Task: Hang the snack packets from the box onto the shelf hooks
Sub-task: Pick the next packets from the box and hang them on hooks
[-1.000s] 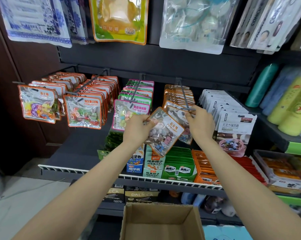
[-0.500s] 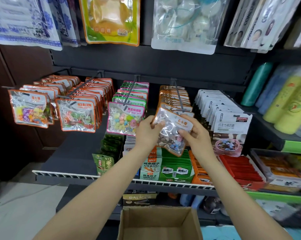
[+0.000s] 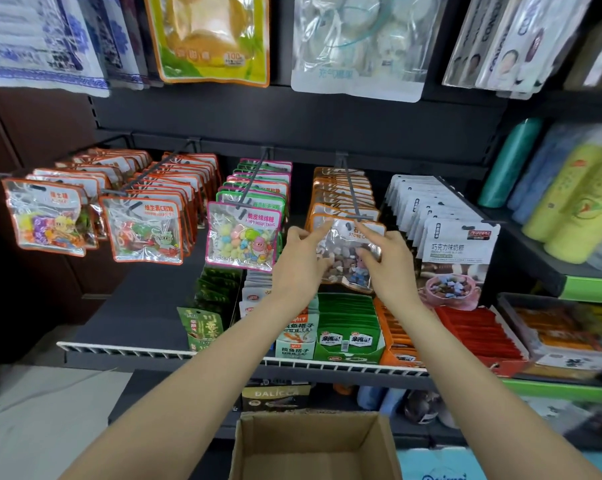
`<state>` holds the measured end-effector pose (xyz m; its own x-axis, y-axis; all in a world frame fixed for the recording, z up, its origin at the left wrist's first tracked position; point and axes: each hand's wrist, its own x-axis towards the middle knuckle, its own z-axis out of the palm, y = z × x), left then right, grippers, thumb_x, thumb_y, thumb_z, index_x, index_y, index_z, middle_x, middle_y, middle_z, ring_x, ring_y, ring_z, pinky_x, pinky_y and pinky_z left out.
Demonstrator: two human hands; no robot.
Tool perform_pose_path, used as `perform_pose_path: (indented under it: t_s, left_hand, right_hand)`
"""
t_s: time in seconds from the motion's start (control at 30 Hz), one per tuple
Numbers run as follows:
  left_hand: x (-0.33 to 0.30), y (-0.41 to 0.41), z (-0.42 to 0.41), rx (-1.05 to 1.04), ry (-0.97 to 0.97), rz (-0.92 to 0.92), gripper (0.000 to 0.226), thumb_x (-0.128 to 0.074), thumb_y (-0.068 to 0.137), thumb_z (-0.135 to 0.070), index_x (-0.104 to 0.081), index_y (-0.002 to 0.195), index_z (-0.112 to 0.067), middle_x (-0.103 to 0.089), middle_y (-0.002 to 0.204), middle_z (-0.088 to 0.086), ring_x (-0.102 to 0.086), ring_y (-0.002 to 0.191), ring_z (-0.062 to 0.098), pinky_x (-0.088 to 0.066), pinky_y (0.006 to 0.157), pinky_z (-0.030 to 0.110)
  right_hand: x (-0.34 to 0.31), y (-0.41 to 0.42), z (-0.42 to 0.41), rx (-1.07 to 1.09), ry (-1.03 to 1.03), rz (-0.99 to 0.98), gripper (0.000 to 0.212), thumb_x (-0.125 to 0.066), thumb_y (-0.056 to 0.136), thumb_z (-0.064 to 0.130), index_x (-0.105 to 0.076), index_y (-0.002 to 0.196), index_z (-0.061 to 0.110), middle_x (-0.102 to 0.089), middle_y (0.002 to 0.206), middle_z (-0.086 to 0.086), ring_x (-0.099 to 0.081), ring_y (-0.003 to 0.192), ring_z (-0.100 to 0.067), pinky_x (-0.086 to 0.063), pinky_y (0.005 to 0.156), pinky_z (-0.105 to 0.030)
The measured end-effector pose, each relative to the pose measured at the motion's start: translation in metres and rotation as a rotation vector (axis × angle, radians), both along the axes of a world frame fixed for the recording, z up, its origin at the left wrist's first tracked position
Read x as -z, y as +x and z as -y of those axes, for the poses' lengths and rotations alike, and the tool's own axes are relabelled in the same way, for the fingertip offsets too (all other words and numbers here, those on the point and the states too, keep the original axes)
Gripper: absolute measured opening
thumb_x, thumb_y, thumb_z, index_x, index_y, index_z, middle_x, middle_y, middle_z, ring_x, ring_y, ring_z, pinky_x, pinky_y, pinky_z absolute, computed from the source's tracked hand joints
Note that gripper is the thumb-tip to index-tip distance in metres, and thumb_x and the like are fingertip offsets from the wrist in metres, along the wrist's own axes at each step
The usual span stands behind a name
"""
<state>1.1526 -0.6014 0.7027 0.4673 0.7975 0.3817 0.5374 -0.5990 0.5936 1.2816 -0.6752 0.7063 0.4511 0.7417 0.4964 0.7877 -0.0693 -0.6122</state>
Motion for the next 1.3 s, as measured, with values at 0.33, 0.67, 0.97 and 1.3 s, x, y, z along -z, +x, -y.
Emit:
perform_pose_path:
  t_s: [0.33,0.67,0.97,1.3]
  left_hand:
    - [-0.008,0.018,-0.014,-0.132,0.112,-0.253,0.070,-0.059,0.090,-0.007,-0.026,0.145,-0.035,-0.027,0.139,0.011,-0.036,0.124,0.027,-0.048,0.071,0.029]
    - [0.002,-0.011,0.020,-0.116,0.268,-0.061,0.037,-0.060,0.090,-0.019,-0.053,0.126,-0.014,-0.045,0.129,0.009,-0.044,0.118,0.025,-0.042,0.088,0.033]
    - [0.093,-0.071,0.111,0.175,-0.199,-0.338,0.023,-0.048,0.091,-0.014,-0.063,0.108,-0.013,-0.065,0.107,0.010,-0.061,0.099,0.030,-0.051,0.081,0.041]
    - [0.233,-0.104,0.208,0.377,-0.800,-0.933,0.051,-0.067,0.082,-0.046,-0.054,0.111,-0.005,-0.055,0.110,0.007,-0.052,0.111,0.028,-0.046,0.080,0.029]
  right_hand:
    - [0.002,0.001,-0.030,0.245,-0.027,0.125,0.033,-0.058,0.089,0.015,-0.053,0.122,0.019,-0.036,0.133,-0.001,-0.043,0.099,-0.008,-0.046,0.067,-0.030]
    - [0.004,-0.019,0.013,0.138,0.013,0.147,0.034,-0.058,0.091,0.016,-0.058,0.124,0.017,-0.043,0.131,-0.004,-0.040,0.123,-0.019,-0.041,0.089,-0.026]
    - [0.115,-0.082,0.121,0.000,-0.569,-0.045,0.023,-0.054,0.089,0.012,-0.068,0.108,0.013,-0.069,0.105,-0.009,-0.062,0.103,-0.028,-0.048,0.084,-0.035]
    - [0.266,-0.130,0.232,0.027,-1.259,-0.517,0.090,-0.075,0.077,0.033,-0.020,0.148,0.020,-0.028,0.149,-0.016,-0.026,0.137,-0.034,-0.031,0.110,-0.038]
